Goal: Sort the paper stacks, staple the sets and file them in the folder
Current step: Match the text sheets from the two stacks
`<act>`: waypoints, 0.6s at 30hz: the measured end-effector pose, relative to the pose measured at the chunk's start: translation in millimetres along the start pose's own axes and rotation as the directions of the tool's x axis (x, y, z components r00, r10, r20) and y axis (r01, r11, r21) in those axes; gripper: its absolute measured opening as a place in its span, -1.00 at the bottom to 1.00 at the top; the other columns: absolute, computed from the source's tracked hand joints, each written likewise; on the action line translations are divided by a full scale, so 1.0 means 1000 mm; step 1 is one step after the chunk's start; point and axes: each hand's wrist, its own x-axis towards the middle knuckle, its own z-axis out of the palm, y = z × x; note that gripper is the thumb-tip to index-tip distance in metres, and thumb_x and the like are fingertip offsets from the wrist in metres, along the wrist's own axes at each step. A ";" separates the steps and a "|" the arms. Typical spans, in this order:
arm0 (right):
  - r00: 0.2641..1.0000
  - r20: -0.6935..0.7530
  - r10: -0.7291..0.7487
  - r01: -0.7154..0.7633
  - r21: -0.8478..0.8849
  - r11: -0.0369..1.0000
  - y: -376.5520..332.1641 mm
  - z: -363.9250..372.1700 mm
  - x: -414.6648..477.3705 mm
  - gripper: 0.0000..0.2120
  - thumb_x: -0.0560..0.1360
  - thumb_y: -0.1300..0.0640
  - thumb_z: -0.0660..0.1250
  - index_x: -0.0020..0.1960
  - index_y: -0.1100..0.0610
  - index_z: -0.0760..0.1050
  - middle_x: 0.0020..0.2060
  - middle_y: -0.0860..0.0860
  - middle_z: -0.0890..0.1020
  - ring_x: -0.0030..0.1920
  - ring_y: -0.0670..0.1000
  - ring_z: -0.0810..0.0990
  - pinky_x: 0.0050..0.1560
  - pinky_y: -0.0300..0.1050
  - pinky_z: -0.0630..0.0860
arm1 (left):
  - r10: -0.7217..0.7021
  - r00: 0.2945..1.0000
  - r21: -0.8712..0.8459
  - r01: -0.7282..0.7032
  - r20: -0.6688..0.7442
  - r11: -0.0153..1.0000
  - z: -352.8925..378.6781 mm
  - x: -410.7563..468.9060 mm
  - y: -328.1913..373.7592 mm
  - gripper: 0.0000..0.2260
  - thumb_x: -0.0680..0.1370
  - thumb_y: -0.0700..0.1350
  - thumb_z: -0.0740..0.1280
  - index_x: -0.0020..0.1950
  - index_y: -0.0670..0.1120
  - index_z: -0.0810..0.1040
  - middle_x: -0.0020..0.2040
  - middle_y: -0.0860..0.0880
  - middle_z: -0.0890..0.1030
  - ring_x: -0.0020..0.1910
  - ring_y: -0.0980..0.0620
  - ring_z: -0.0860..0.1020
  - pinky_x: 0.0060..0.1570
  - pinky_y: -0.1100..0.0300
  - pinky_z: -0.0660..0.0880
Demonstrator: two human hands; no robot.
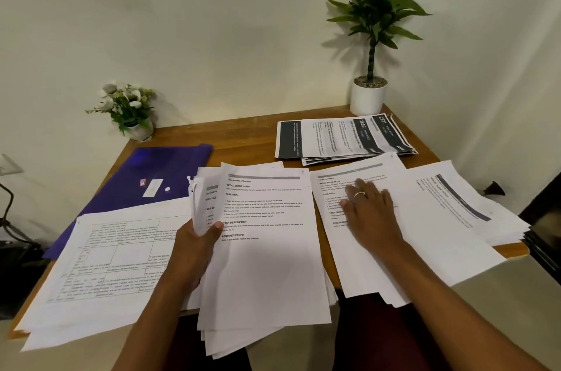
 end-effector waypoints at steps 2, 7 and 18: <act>0.996 -0.085 0.016 0.003 0.215 0.977 -0.022 -0.008 -0.002 -0.60 0.68 -0.05 0.18 0.44 0.10 0.49 0.43 0.06 0.51 0.45 0.08 0.43 0.49 0.01 0.28 | 0.009 1.000 -0.003 -0.009 -0.013 1.000 0.001 0.001 -0.003 -0.77 0.63 -0.07 0.37 0.27 -0.09 0.57 -0.16 -0.14 0.70 -0.41 -0.02 0.46 -0.46 0.21 0.49; 0.974 0.203 0.097 -0.204 0.614 0.762 -0.082 -0.016 -0.005 -0.66 0.55 -0.05 0.45 0.28 0.02 0.59 0.01 -0.18 0.62 0.00 -0.21 0.56 -0.05 -0.42 0.41 | 0.015 1.000 -0.022 -0.015 -0.018 1.000 0.000 0.001 -0.005 -0.76 0.62 -0.06 0.38 0.28 -0.08 0.57 -0.14 -0.12 0.70 -0.44 0.04 0.48 -0.46 0.25 0.49; 0.952 0.290 0.093 -0.301 0.843 0.445 -0.100 -0.005 -0.018 -0.58 0.47 0.25 0.53 0.27 0.07 0.51 0.06 -0.09 0.73 0.02 -0.13 0.71 -0.08 -0.32 0.61 | 0.002 1.000 -0.089 -0.004 -0.021 0.996 -0.001 0.001 -0.006 -0.77 0.62 -0.07 0.38 0.25 -0.08 0.58 0.01 -0.06 0.72 -0.15 -0.01 0.68 -0.26 0.19 0.61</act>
